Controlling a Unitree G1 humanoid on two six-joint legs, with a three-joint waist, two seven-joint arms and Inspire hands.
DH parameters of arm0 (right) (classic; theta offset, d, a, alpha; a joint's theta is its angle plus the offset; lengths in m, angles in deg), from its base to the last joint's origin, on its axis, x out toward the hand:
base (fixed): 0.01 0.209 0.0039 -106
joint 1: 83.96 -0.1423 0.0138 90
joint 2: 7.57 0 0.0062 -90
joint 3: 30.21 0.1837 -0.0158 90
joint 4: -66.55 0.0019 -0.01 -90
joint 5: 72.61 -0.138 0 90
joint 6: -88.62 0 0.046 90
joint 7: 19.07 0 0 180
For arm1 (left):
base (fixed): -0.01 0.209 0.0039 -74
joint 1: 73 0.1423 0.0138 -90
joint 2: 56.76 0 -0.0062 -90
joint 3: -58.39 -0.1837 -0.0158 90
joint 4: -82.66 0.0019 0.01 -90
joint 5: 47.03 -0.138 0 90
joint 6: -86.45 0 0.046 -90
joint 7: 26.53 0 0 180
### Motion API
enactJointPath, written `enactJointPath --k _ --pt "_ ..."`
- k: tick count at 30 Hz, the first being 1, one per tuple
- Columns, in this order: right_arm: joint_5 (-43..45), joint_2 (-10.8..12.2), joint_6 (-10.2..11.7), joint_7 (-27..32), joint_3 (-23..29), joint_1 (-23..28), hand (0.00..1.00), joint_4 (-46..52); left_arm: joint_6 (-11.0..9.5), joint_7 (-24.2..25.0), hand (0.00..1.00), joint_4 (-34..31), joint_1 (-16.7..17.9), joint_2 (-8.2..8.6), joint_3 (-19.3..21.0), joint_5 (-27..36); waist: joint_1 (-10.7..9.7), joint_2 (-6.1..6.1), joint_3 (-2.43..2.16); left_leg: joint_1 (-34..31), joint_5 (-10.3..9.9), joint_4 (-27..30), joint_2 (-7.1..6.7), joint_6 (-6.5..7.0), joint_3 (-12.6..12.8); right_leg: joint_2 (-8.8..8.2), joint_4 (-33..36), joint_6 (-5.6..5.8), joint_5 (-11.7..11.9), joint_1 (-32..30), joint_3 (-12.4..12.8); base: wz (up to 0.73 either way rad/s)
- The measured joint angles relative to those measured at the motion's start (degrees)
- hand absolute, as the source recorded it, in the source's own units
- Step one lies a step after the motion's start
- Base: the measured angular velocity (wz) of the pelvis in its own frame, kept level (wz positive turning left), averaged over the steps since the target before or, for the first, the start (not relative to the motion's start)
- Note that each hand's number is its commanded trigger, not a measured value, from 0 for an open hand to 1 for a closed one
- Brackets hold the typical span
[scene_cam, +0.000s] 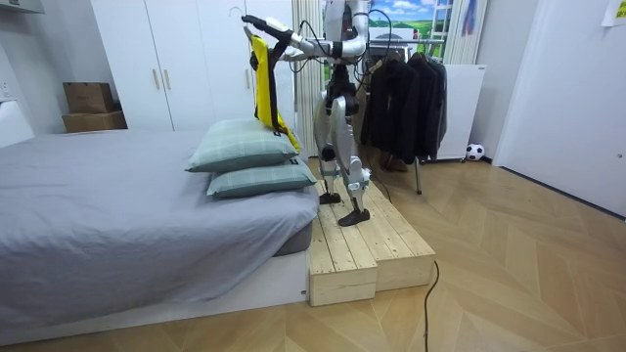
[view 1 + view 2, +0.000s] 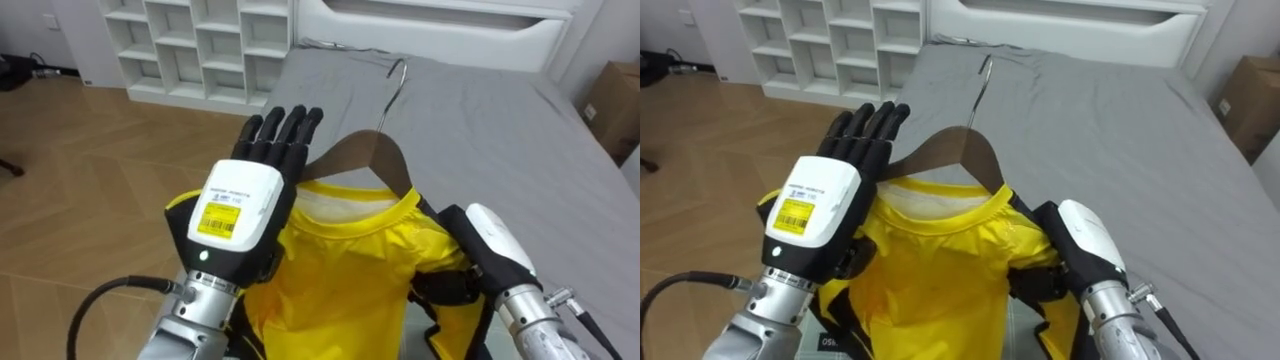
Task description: Hang clothes
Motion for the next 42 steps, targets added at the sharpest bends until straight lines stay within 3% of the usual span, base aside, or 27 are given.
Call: enactJointPath --k 8,18,25,32,42 --pt "-0.4 -0.6 0.02 -0.01 2.92 0.03 1.0 -0.4 -1.51 -0.08 0.0 -0.42 0.0 0.64 0.07 0.27 -1.38 -0.05 -0.1 -0.03 0.0 0.1 -0.03 0.0 0.01 0.0 -0.05 0.0 0.0 0.01 0.03 0.0" --pt "-0.36 -1.66 0.02 0.26 3.56 0.25 1.0 -3.38 -1.6 -0.21 0.0 -0.43 0.02 0.74 0.09 0.26 -2.09 -0.16 -0.45 0.31 0.01 0.16 -0.01 0.0 0.12 -0.02 0.11 -0.01 0.01 0.31 0.13 0.0" --pt "-0.32 -2.12 0.08 2.17 8.88 0.07 1.0 -4.58 -1.8 -0.29 0.0 -0.43 0.03 0.75 1.94 0.32 -2.25 -0.17 -0.45 0.46 0.02 0.27 0.0 0.01 0.17 -0.01 0.11 -0.01 0.01 0.46 0.31 0.0" --pt "-0.32 -4.03 0.08 5.16 9.07 0.07 1.0 -4.56 -1.91 -0.61 0.0 -0.43 0.02 0.78 2.25 2.49 -2.5 -0.17 -0.45 0.43 0.02 0.25 -0.03 0.01 0.38 0.07 0.15 -0.01 0.0 0.23 0.98 0.0" --pt "-0.38 -4.55 0.05 5.35 9.32 0.06 1.0 -4.59 -1.89 -0.77 0.0 -0.44 0.03 -0.09 3.61 7.07 -2.63 -0.15 -0.42 0.45 0.01 0.18 -0.04 0.01 0.55 0.12 0.17 -0.01 0.0 0.07 1.48 0.0"
